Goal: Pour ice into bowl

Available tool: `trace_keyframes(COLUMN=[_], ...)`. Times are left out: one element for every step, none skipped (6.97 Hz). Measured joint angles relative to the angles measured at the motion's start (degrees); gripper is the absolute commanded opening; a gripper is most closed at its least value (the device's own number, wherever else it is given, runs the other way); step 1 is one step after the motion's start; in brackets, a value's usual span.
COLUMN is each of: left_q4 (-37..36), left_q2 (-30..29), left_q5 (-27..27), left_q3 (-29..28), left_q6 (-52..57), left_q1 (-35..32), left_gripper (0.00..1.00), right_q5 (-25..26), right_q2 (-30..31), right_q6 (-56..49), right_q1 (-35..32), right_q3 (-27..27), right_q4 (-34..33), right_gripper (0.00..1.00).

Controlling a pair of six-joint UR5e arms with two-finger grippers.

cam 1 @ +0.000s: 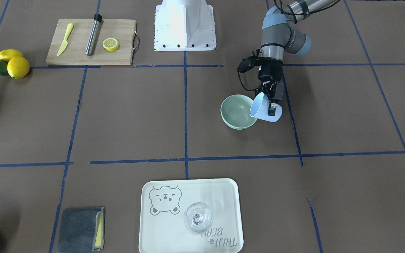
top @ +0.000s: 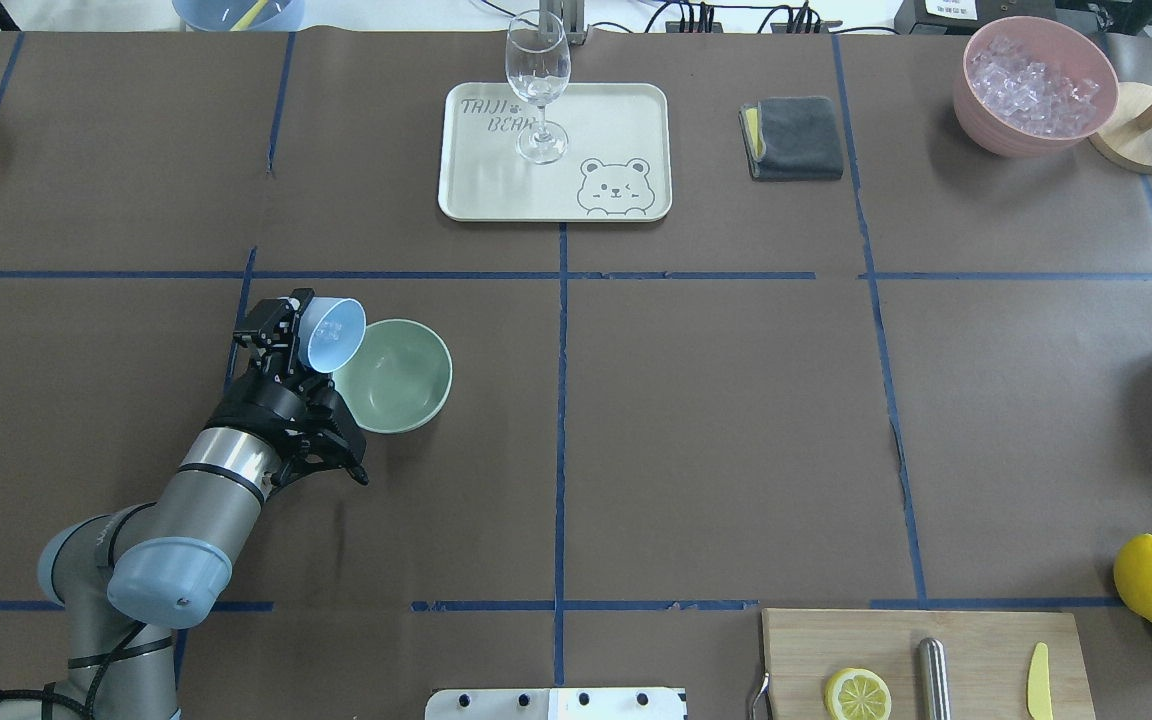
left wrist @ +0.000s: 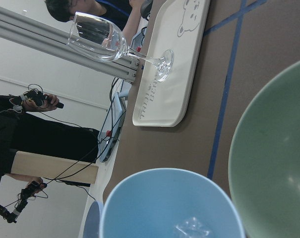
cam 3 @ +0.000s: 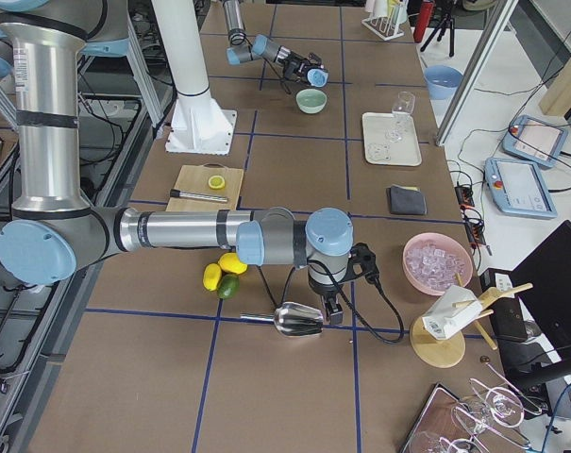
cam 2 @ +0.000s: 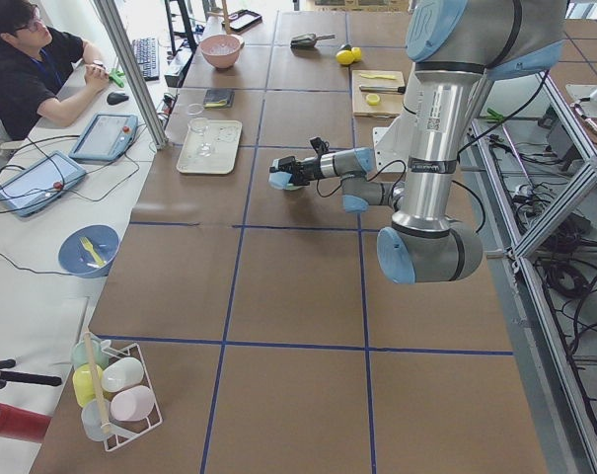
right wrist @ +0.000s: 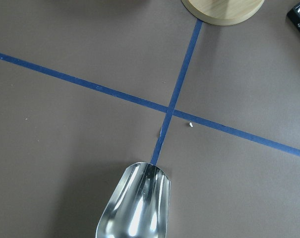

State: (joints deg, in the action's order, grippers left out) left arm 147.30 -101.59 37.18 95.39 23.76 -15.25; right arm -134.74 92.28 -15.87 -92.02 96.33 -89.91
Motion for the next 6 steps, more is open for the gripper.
trace_keyframes(left_q4=[0.0,0.0,0.0,0.0,0.0,-0.1], left_q2=[0.0,0.1,0.1,0.1,0.1,0.0], left_q5=[-0.1,-0.1,-0.1,-0.1,-0.3,-0.6], left_q3=[0.8,1.2,1.2,1.0,0.8,0.9], left_q6=[5.1,9.6,13.6,16.5,19.1,23.0], left_q1=[0.0,0.0,0.0,0.0,0.0,0.1], left_gripper=[0.00,0.00,0.00,0.00,0.00,0.00], right_q5=[0.0,0.0,0.0,0.0,0.0,0.0], right_q2=[0.0,0.0,0.0,0.0,0.0,0.0], right_q6=[0.0,0.0,0.0,0.0,0.1,0.1], right_q1=[0.0,0.0,0.1,0.1,0.1,0.1], right_q3=[0.0,0.0,0.0,0.0,0.0,-0.1], right_q4=[0.0,0.0,0.0,0.0,0.0,0.0], right_gripper=[1.00,1.00,1.00,1.00,1.00,1.00])
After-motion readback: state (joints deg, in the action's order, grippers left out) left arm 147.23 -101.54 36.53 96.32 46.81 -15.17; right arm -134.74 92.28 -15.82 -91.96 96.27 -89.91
